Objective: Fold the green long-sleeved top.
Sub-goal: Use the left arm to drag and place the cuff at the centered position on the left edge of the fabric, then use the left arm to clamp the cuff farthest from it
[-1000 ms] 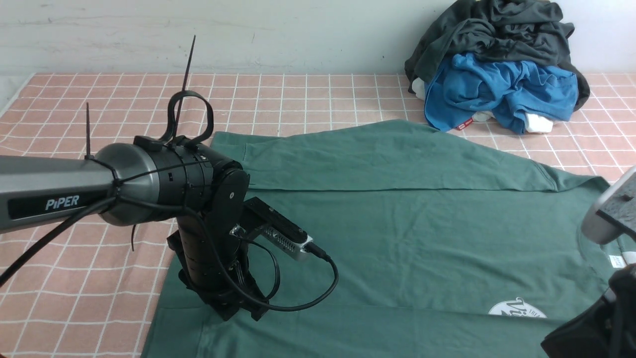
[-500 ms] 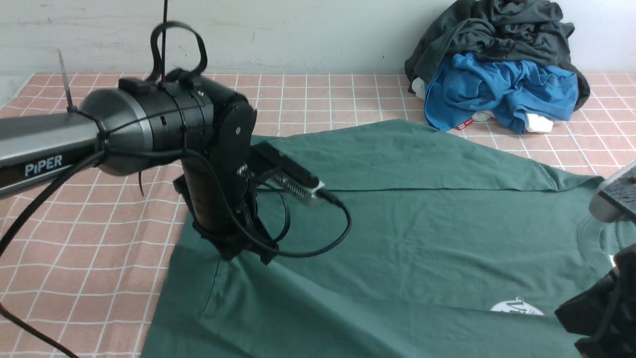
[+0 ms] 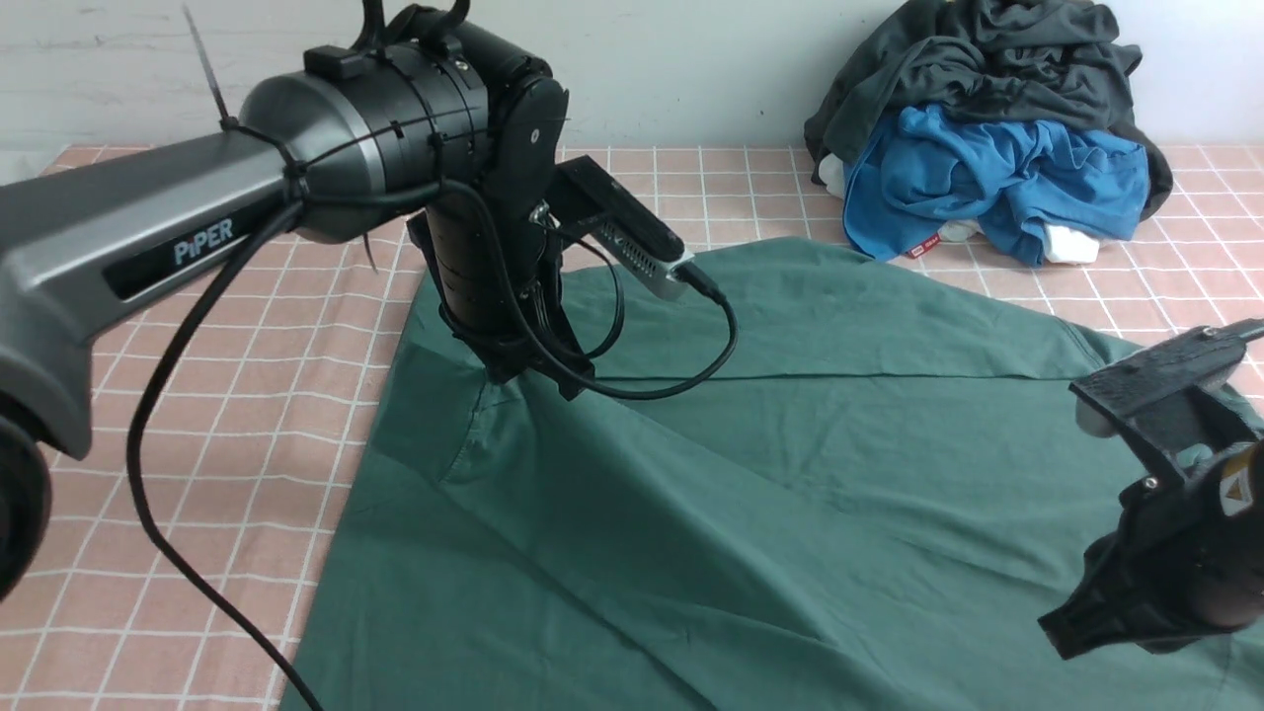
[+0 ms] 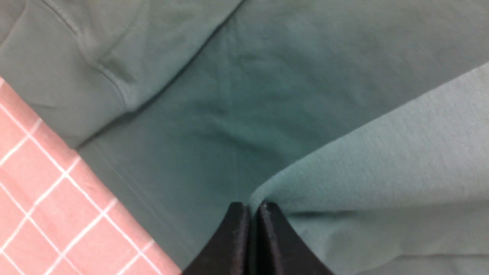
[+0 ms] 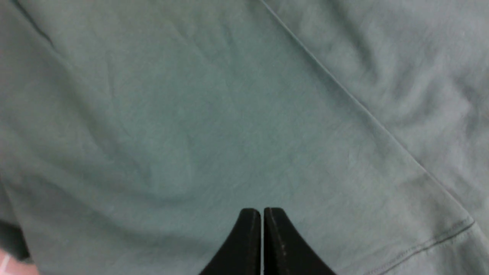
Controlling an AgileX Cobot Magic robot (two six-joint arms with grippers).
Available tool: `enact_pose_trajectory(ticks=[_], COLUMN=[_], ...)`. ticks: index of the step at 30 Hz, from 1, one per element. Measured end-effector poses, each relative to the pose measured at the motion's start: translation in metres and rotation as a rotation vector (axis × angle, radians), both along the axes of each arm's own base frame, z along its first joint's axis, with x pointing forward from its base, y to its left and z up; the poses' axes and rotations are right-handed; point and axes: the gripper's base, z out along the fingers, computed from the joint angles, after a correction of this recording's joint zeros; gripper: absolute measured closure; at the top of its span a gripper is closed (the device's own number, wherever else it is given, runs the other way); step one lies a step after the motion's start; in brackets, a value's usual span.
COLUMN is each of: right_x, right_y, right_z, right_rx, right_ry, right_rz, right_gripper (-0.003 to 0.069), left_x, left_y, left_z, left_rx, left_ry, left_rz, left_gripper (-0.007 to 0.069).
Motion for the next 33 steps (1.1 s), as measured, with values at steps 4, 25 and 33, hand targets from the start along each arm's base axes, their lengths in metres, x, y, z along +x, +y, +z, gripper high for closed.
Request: enact_pose_trajectory(ticks=[4,25,33], right_x=[0.013,0.024,0.045], right_y=[-0.009,-0.010,-0.005], right_z=[-0.013,-0.011,0.025], right_rx=[-0.005,0.021,0.060], right_ry=[0.019,-0.025,-0.149], right_rz=[-0.054,-0.087,-0.086], right_gripper=[0.0616,0.0556,0.0553], left_x=[0.008,0.052,0.089], left_y=[-0.004,0.040,0.075], left_z=[-0.009,-0.017,-0.035], left_rx=[0.009,-0.139,-0.281], left_ry=[0.007,-0.084,-0.073], left_rz=[-0.003,0.307,0.474], left_gripper=[0.0618,0.0183,0.0163])
